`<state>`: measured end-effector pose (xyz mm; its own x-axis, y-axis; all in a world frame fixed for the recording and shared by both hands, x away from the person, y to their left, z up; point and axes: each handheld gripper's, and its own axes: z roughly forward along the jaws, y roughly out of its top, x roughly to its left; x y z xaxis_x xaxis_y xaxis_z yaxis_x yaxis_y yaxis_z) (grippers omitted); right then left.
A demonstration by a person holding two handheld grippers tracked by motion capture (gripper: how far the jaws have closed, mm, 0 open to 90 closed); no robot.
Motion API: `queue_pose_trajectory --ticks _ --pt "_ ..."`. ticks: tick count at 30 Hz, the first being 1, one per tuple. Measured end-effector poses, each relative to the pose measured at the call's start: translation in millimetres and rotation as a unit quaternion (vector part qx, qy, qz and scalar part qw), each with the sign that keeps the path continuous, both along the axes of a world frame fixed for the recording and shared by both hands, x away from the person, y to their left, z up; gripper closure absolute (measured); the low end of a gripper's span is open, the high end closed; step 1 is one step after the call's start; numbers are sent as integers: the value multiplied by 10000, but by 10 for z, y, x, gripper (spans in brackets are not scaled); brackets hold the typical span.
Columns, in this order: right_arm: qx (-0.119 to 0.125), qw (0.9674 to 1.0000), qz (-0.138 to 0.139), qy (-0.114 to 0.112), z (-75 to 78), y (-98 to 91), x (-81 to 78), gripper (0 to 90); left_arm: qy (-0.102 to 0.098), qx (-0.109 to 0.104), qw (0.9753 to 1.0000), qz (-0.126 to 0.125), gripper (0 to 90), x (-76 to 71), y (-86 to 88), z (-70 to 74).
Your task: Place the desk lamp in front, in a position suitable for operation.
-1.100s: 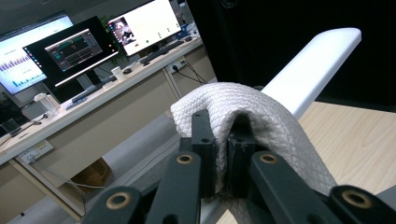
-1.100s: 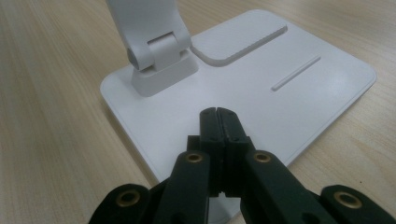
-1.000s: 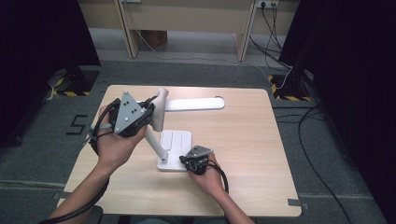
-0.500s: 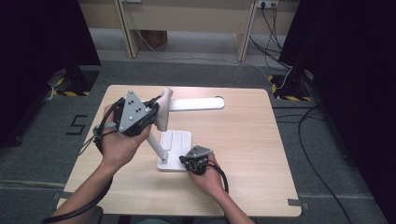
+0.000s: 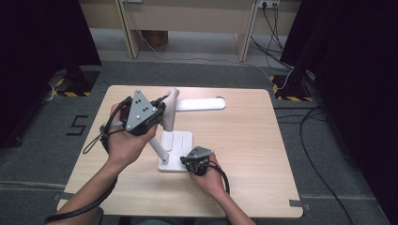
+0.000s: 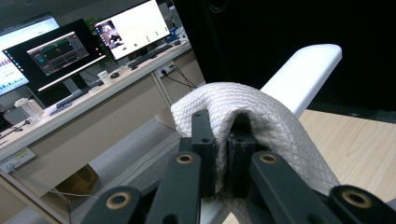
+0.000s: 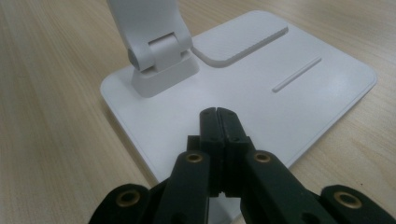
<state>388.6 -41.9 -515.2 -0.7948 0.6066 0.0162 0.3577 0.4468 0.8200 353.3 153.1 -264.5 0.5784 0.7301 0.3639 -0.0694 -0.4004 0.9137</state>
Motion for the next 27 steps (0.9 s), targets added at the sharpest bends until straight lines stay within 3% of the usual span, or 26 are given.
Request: queue_pose_trajectory --ticks 27 --pt "-11 10000 12 -20 0 0 1 900 17 -41 9999 -128 845 33 -155 -1"
